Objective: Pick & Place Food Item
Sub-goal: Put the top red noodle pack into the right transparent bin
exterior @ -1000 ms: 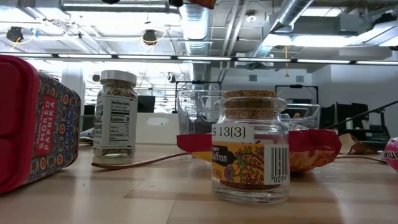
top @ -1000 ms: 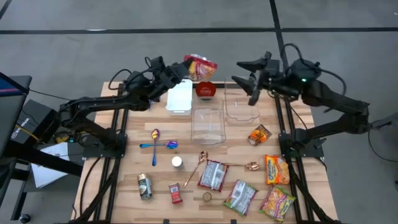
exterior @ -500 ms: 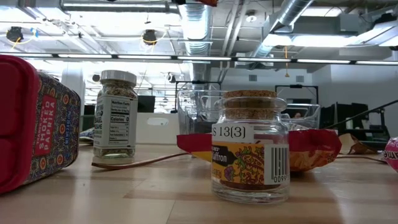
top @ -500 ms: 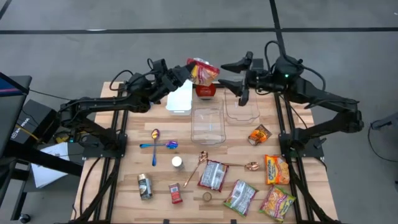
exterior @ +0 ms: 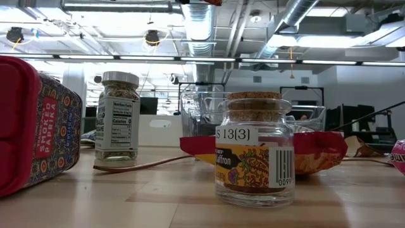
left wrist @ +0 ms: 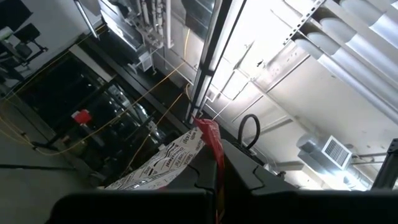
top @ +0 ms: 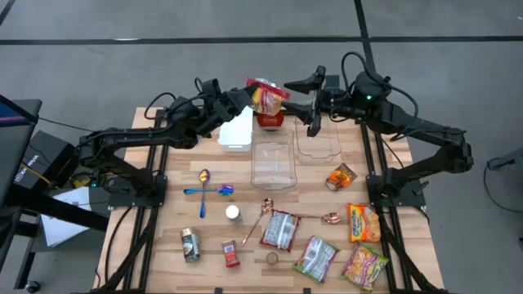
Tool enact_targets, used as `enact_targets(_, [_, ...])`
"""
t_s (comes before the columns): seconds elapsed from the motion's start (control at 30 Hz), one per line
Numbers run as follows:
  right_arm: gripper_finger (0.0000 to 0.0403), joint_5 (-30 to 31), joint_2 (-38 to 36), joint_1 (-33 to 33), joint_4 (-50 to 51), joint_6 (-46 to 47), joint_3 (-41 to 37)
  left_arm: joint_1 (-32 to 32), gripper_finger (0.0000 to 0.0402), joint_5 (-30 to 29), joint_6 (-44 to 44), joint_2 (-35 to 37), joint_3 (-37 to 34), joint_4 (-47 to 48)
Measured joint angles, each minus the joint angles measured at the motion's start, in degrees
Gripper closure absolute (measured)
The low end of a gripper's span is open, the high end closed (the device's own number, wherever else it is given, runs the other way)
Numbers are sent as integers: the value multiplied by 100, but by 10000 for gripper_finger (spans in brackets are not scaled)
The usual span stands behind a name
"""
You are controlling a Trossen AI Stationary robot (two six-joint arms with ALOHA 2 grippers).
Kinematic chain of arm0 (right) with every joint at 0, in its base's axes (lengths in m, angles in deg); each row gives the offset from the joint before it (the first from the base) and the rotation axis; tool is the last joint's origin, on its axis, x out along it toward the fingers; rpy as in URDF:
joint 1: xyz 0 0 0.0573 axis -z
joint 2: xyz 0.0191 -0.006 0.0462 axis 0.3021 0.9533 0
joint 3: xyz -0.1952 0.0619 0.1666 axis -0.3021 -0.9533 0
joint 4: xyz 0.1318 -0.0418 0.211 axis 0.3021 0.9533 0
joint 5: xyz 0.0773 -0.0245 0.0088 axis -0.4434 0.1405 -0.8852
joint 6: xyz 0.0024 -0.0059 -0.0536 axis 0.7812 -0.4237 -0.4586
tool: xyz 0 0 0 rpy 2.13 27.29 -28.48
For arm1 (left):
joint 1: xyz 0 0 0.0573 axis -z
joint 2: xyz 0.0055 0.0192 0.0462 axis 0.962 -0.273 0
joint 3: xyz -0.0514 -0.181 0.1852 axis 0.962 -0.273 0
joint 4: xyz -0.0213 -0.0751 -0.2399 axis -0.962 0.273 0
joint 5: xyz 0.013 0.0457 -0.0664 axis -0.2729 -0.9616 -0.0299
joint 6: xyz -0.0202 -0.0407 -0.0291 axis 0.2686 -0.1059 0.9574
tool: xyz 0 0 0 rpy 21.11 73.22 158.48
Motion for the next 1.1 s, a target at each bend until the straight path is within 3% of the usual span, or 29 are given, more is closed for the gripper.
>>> enact_targets(0.83, [143, -143, 96, -3, -228, 85, -2, 288, 401, -60, 14, 2, 4, 478])
enact_targets(1.1, [143, -136, 96, -123, 8, 70, -2, 334, 401, -346, 152, 0, 4, 710])
